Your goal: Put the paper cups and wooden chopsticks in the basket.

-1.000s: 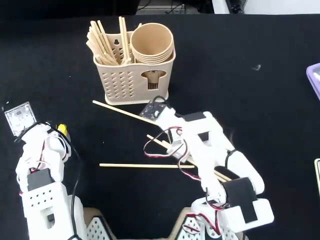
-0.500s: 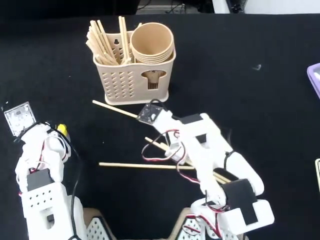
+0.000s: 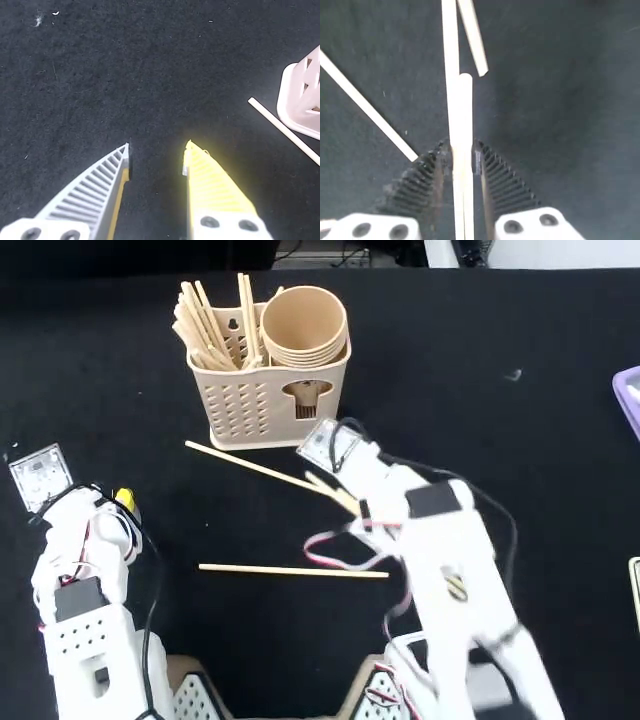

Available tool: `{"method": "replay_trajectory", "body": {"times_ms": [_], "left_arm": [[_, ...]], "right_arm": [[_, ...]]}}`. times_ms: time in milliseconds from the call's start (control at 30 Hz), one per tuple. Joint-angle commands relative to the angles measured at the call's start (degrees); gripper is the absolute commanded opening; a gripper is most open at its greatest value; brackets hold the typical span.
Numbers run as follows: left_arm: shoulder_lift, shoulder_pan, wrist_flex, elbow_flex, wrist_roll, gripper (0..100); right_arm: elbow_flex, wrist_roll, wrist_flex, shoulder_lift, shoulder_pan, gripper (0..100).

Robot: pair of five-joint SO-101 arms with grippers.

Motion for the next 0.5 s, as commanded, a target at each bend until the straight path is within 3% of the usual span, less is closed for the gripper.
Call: {"method": "replay_trajectory", "body": {"times_ms": [0,200,467], "left_arm": [[-0.8,-0.2,-1.0,-0.5,0.0,18],[-0.6,-0.2,-1.0,-0.5,0.1,18],[-0.7,-0.2,-0.8,-0.5,0.1,18]], "right_arm": [[-5.2,-3.9,1.9,-15.1,-2.5,1.1],[-16.1,-17.5,-3.4,-26.7,-8.0,1.1],[-18.5,-33.0,-32.6,-21.6,-17.3,1.1]]}}
